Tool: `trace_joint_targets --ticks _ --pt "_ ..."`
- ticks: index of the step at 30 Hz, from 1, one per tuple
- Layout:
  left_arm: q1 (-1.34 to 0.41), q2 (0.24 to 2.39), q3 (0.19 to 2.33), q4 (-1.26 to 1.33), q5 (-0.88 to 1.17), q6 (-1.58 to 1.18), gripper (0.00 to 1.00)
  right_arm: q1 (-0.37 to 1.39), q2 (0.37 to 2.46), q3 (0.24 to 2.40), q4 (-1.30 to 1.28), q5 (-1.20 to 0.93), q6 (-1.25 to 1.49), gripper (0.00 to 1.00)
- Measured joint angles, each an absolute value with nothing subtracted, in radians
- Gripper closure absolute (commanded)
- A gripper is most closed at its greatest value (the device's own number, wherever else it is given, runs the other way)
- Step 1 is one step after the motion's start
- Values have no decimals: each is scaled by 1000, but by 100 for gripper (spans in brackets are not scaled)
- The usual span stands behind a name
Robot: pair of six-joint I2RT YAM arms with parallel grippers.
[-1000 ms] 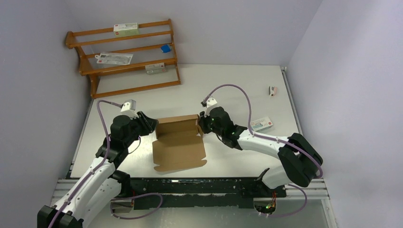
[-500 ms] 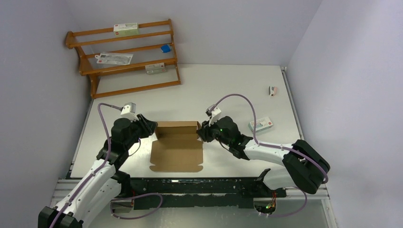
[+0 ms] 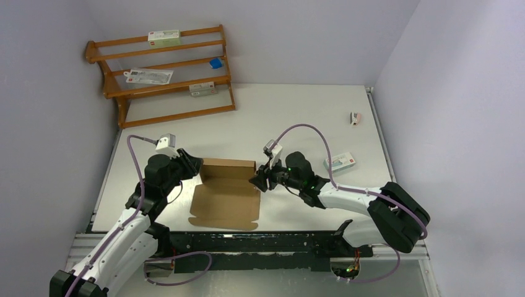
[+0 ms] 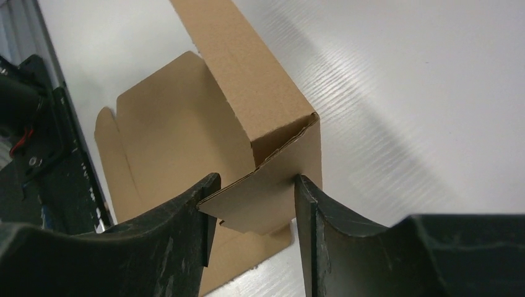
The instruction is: Fold the paper box
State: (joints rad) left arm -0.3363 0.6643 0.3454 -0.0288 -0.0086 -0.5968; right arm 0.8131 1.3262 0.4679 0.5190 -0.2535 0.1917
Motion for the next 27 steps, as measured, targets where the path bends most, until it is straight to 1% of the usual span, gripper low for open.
trace_joint_targets --ticks 3,7,15,19,22,24,25,27 --pt "-336 665 345 -28 -11 -594 67 804 1326 457 536 -307 171 41" --pt "-336 665 346 -28 -17 -590 67 799 1326 453 551 -398 146 35" --pt "-335 660 346 -32 -27 -587 67 782 1327 448 564 -494 83 36" --pt "-334 661 346 -32 -29 -583 67 781 1333 448 566 -505 23 43" --pt "-334 662 346 -31 -29 -582 67 780 1353 447 586 -488 -4 53" --pt "-334 665 346 -29 -29 -582 67 781 1365 442 609 -461 -12 62" --pt "-334 667 346 -27 -28 -582 67 781 1372 437 627 -442 -16 64" --pt "-334 668 347 -27 -28 -582 67 789 1381 424 665 -390 -18 64"
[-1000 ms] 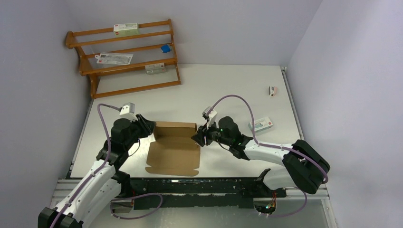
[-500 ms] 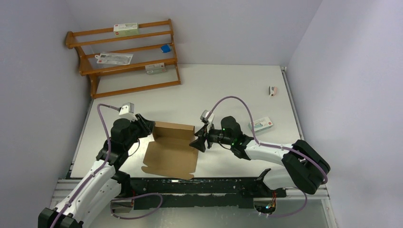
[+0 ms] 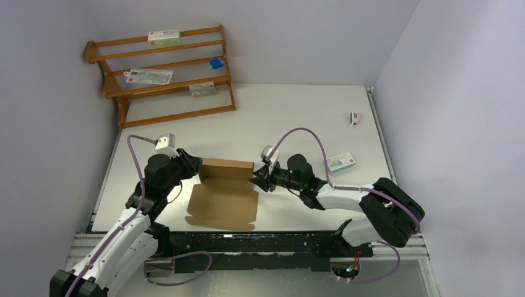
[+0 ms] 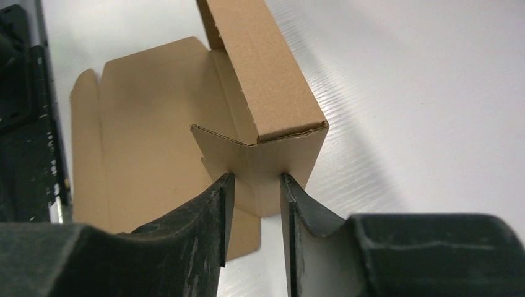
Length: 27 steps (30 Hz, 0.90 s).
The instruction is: Fold the paper box
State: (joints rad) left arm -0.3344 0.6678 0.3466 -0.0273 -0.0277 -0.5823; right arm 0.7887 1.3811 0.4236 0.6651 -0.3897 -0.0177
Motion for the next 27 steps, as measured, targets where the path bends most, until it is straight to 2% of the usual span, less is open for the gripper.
trace_joint_targets --ticks 2,11,17,20,22,27 --pt "-334 668 347 -27 -26 -582 67 804 1390 403 718 -331 -18 63" --pt "-334 674 351 -28 -10 -579 67 876 1462 371 901 -104 -36 43" --pt "-334 681 353 -28 8 -578 67 915 1525 371 989 48 -76 53" --pt "-334 681 356 -32 11 -575 66 922 1550 371 1024 87 -91 52" --pt "-334 681 361 -41 13 -572 65 926 1561 371 1039 98 -96 48" --pt "-335 677 393 -97 12 -563 54 942 1537 371 1021 95 -97 33"
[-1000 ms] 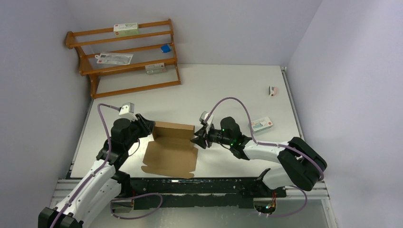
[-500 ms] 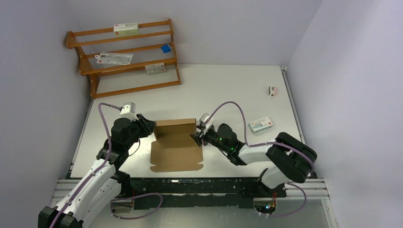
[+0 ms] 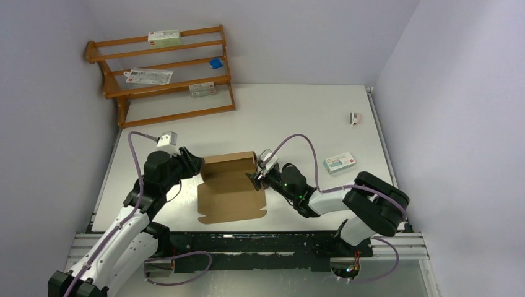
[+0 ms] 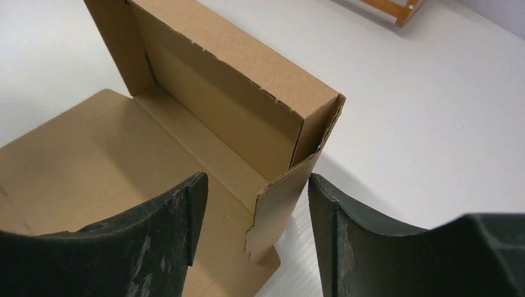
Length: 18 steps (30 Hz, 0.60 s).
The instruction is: Fold the paper box
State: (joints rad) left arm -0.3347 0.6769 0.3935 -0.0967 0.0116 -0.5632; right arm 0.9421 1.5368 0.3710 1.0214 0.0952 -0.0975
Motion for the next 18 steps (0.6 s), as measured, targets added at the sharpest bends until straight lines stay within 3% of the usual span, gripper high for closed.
trace_joint_targets --ticks 8,18 --pt "-335 685 543 -213 -21 -548 33 943 1347 387 870 77 -96 20" --pt "-335 867 776 -259 10 -474 28 844 1118 398 651 36 -65 22"
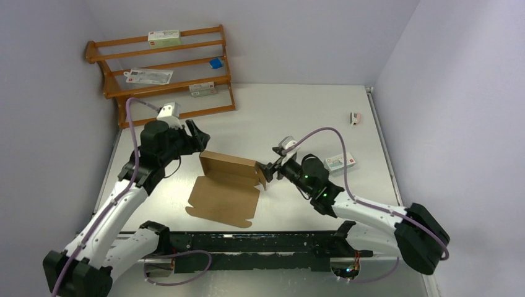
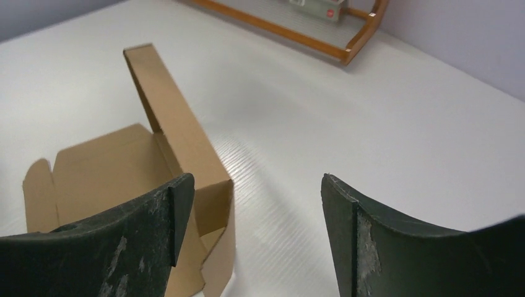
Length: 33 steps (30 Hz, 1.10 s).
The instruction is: Fold the paper box
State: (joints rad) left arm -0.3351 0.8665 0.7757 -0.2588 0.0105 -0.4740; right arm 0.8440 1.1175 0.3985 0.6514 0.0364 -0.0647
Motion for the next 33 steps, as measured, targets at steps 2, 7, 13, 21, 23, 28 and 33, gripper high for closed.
trace_joint_targets --ticks 2,7,13,21,23,28,33 --pt "-338 921 799 -260 49 -458 27 817 1062 398 617 27 -47 23" --pt "-357 1009 811 -293 72 -426 25 768 949 397 549 46 14 27" --pt "-361 1055 811 -313 59 -415 23 752 955 386 437 86 95 29" --pt "-362 1110 810 -311 56 -415 24 752 1050 339 398 -13 157 29" --pt "-362 1113 806 -306 56 -415 24 752 1082 340 403 -49 158 29" --pt "-378 1120 785 -291 56 -416 27 753 1137 339 438 -137 167 29" --pt "-413 1133 757 -279 56 -420 29 754 1164 339 500 -205 188 29"
